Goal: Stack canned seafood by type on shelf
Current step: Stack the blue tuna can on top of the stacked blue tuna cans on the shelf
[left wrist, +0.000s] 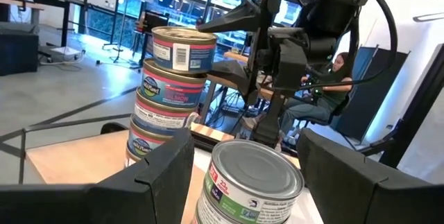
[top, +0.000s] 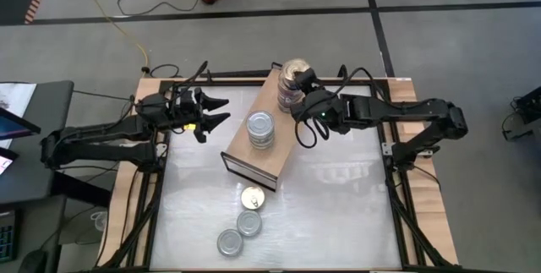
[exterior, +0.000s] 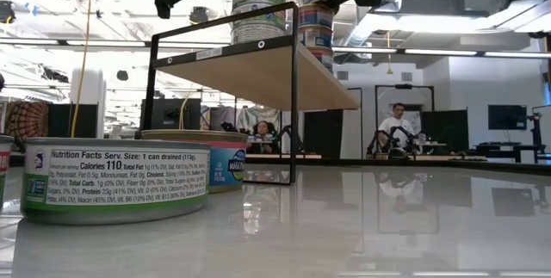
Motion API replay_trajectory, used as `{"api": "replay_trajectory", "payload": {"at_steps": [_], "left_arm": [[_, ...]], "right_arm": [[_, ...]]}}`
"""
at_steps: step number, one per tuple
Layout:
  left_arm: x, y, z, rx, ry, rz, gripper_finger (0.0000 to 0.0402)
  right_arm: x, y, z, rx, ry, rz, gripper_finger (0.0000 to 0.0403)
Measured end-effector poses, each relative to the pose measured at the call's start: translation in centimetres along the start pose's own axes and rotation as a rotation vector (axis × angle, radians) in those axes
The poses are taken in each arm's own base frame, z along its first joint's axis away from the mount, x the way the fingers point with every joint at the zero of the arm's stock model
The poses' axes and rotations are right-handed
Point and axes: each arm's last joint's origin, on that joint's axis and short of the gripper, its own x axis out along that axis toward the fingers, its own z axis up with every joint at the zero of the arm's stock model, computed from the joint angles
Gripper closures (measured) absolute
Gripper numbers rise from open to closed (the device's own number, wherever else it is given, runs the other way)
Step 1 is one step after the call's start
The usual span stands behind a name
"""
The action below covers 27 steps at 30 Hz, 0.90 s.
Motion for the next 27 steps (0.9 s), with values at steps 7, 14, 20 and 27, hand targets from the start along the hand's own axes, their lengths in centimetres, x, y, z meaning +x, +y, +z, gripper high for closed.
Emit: {"api": "replay_trajectory", "payload": {"at_steps": [7,14,20,27], "left_arm": [[0.0,0.0,0.1,0.001,-0.012,0.004,0.0158],[0.0,-0.1,0.2,0.003,-0.027,0.0,0.0158],[0.0,-0.1,0.3,0.01,-0.029,0.0,0.0158],[0.0,-0.1,0.5,0.011,-0.051,-0.006,0.0158]], "right_arm": [[-0.4,-0.8,-0.1,-0.009,-0.016,-0.011,0.0059],[-0.8,-1.1,0.0,-0.033,-0.053,-0.014,0.0064],[-1.5,-1.3,0.6,-0.038,-0.096,-0.036,0.0069],[-1.8,-1.5,0.9,-0.034,-0.132,-0.053,0.007]]}}
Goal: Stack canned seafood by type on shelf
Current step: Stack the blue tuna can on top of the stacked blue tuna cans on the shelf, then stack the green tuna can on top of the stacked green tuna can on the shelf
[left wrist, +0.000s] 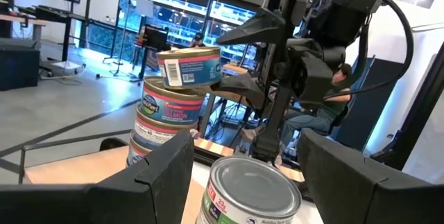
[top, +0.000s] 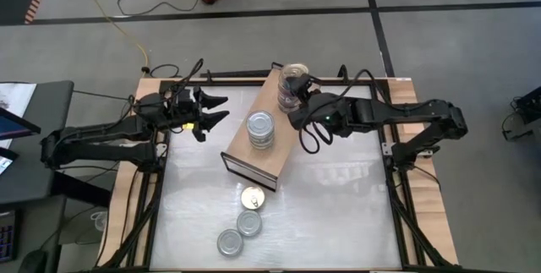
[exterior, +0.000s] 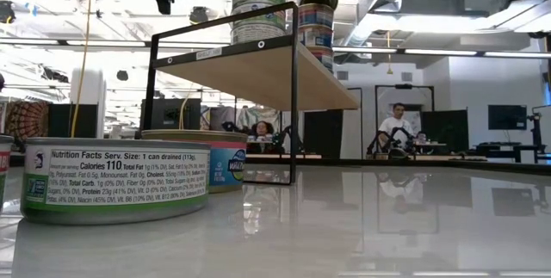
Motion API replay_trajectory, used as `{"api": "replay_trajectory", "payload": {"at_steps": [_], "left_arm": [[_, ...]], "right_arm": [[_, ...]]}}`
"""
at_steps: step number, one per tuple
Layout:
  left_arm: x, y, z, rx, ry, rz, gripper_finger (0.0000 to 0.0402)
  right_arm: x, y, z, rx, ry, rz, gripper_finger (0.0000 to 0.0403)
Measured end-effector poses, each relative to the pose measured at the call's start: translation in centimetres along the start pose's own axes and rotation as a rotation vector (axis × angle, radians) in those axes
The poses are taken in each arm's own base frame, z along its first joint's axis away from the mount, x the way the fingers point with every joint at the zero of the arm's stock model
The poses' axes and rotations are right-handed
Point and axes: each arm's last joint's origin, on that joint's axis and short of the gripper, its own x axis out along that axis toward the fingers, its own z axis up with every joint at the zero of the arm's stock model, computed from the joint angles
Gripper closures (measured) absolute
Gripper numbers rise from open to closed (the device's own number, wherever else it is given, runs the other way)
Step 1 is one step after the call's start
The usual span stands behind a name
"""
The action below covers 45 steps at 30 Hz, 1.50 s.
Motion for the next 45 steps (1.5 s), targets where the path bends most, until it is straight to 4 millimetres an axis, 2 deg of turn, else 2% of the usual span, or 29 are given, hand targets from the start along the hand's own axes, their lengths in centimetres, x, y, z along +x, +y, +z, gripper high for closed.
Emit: {"api": "replay_trajectory", "payload": {"at_steps": [10,27,30,33,36,41,45], "left_arm": [[0.0,0.0,0.0,0.0,0.0,0.0,0.0158],[-0.1,0.0,0.1,0.008,-0.004,-0.002,0.0158],[-0.2,-0.1,0.1,0.01,0.003,-0.01,0.0158],[-0.2,-0.2,-0.2,0.016,0.044,-0.072,0.0158],[-0.3,-0.8,-0.4,0.083,0.09,-0.264,0.0159],[-0.8,-2.9,-1.1,0.227,0.128,-0.652,0.0158],[-1.2,-4.4,-2.5,0.225,0.227,-0.702,0.0158]], "right_arm": [[-0.1,-0.3,0.4,0.048,-0.091,-0.023,0.007],[0.9,-0.8,-0.2,0.117,-0.134,-0.042,0.007],[0.4,-1.0,0.2,0.142,-0.151,-0.058,0.007],[-1.2,-1.3,0.8,0.281,-0.212,-0.073,0.007],[-2.9,-1.7,0.2,0.55,-0.314,-0.03,0.007],[-4.7,-0.6,-1.1,0.907,-0.338,0.192,0.007],[-5.9,1.3,-1.6,1.166,-0.282,0.436,0.007]]}}
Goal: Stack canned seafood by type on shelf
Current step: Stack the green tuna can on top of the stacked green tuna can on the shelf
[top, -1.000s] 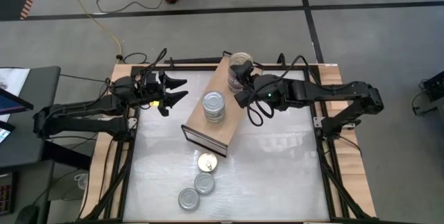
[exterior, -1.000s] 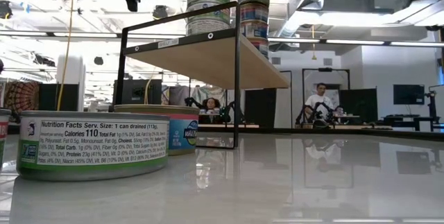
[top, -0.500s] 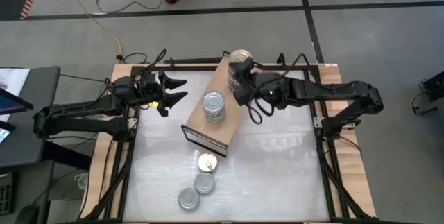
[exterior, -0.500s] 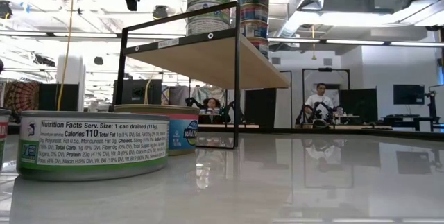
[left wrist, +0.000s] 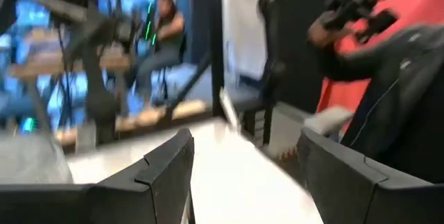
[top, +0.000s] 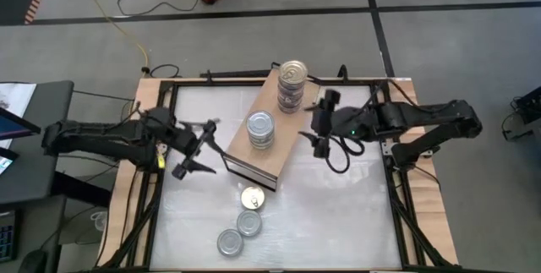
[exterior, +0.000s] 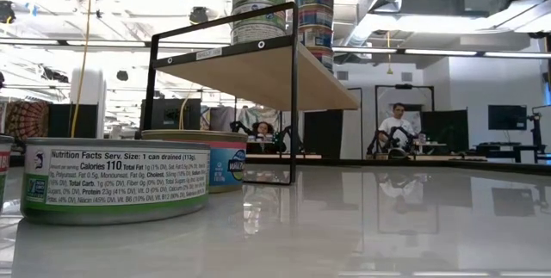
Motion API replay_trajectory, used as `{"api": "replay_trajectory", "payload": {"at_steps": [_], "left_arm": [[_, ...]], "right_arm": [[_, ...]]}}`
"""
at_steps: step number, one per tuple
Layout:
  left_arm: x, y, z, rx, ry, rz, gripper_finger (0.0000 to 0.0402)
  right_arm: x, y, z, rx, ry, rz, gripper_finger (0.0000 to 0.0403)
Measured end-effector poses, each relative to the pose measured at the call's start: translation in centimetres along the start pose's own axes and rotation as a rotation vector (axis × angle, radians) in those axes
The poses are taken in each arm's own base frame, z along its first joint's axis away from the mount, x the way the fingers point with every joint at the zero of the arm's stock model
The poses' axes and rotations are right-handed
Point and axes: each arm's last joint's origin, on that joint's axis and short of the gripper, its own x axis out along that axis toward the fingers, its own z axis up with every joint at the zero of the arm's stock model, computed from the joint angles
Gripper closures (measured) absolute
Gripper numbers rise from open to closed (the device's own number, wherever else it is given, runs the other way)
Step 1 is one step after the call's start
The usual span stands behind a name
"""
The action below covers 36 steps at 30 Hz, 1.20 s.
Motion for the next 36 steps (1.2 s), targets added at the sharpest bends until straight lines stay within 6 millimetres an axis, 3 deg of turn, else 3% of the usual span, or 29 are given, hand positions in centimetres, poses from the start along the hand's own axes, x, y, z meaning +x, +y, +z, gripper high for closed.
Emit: {"api": "replay_trajectory", "payload": {"at_steps": [6,15,25,28,36], "left_arm": [[2.1,-3.6,-2.2,-0.062,0.223,0.088,0.0161],[3.3,-9.2,-4.0,-0.346,0.391,0.143,0.0162],[4.9,-13.9,-6.8,-0.487,0.507,0.217,0.0162],[5.1,-14.7,-6.7,-0.478,0.466,0.237,0.0162],[5.7,-15.3,-5.0,-0.433,0.287,0.201,0.0162]], "right_arm": [[1.1,5.0,-5.3,0.185,0.074,0.07,0.007],[-0.3,10.6,-10.9,0.288,-0.05,0.082,0.007],[2.9,18.2,-11.7,0.343,-0.199,0.208,0.007],[4.0,20.5,-11.8,0.345,-0.226,0.277,0.007],[7.2,26.9,-9.3,0.288,-0.223,0.36,0.007]]}}
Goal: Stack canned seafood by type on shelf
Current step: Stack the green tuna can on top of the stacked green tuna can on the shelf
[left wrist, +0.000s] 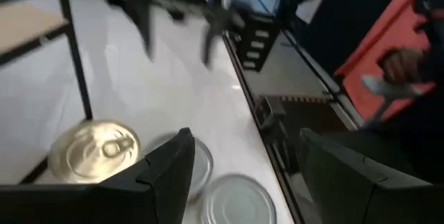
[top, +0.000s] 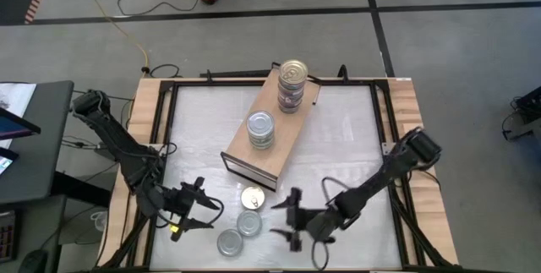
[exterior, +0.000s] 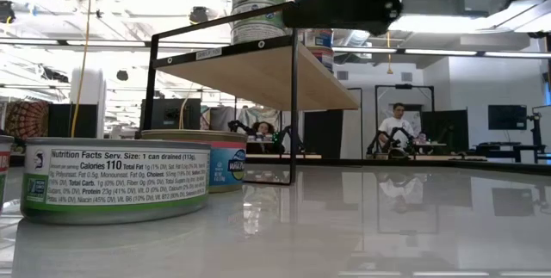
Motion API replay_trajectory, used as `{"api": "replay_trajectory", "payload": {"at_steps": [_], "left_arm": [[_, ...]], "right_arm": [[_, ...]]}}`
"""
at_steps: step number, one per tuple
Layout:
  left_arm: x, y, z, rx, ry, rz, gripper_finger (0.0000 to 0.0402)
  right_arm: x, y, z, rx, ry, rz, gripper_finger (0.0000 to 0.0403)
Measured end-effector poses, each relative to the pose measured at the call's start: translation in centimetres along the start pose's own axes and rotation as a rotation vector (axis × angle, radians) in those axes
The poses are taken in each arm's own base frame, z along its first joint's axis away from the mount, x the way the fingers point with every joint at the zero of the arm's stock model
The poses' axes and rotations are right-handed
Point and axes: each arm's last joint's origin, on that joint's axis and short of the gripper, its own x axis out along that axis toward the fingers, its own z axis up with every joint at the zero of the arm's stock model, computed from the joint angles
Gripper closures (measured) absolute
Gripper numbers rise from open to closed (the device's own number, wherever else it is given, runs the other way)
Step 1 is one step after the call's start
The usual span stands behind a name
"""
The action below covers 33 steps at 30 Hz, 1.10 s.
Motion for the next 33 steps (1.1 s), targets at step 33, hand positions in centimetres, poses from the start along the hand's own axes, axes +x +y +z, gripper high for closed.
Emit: {"api": "replay_trajectory", "payload": {"at_steps": [33], "left_arm": [[0.0,0.3,0.4,-0.176,-0.104,0.118,0.0162]], "right_arm": [[9.2,2.2,-2.8,0.117,0.323,0.013,0.0114]]}}
